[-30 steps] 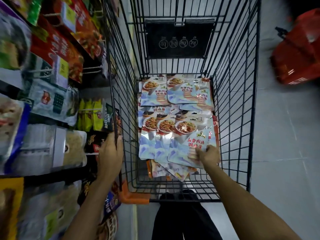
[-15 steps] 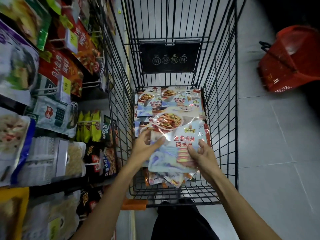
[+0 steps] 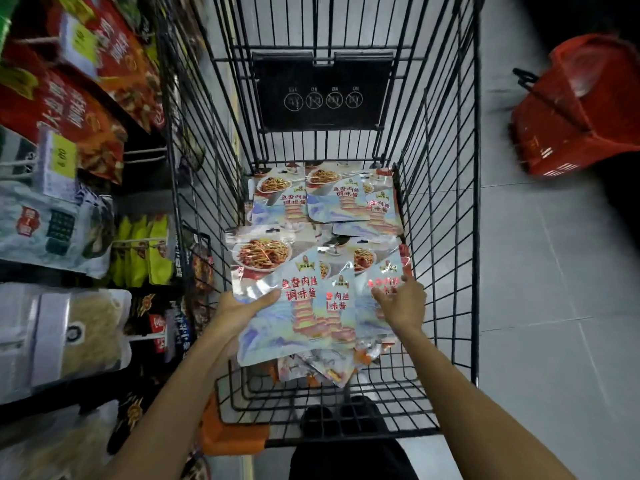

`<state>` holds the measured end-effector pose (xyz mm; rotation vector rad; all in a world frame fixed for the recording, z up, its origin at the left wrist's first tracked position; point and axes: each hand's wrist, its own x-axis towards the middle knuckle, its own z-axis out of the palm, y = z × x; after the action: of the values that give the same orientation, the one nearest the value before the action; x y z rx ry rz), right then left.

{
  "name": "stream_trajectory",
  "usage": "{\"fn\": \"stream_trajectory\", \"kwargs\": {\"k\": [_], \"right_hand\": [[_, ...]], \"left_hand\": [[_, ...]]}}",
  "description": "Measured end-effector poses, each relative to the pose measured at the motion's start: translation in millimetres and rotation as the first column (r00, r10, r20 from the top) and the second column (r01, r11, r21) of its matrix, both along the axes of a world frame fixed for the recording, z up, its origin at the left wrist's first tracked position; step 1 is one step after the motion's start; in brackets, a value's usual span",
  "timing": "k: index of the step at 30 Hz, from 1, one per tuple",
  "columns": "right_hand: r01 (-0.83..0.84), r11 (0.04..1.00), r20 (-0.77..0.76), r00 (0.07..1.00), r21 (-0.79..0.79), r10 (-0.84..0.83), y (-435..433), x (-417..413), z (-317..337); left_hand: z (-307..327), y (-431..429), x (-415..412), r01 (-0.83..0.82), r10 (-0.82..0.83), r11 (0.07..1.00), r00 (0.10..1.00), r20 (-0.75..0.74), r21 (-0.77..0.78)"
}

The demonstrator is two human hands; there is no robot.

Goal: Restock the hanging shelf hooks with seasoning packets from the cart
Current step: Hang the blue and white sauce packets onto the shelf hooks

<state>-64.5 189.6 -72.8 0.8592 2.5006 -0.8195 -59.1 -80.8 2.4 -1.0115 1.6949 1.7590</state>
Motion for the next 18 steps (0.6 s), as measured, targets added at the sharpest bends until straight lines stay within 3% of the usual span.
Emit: {"fn": "stream_trajectory", "kwargs": {"k": [4, 8, 11, 14, 18], "right_hand": [[0.071, 0.996, 0.181, 0.980, 0.053, -0.079, -8, -1, -14], [0.166, 0.982, 0.176, 0.968, 0.092, -0.180, -16, -4, -14], [0.331, 0.933, 0.161, 0.938, -0.142, -0.308, -17, -5, -5], [0.505, 0.778, 0.179, 0.863, -0.375, -0.473, -17, -3, 10], [0.457, 0.731, 0.239, 0.889, -0.508, -0.390, -17, -1, 25]], "left_hand": [[-1, -5, 1, -0.020, 0.019, 1.000, 0.999, 0.026, 0.017], [3, -7, 1, -0.067, 0.067, 0.997, 0.998, 0.000, 0.031], [7, -10, 3, -0.061, 0.062, 0.998, 0.998, -0.018, 0.024], [15, -9, 6, -0.046, 0.046, 0.999, 0.999, -0.016, 0.015], [26, -8, 12, -0.063, 0.064, 0.997, 0.998, -0.028, 0.042]]}}
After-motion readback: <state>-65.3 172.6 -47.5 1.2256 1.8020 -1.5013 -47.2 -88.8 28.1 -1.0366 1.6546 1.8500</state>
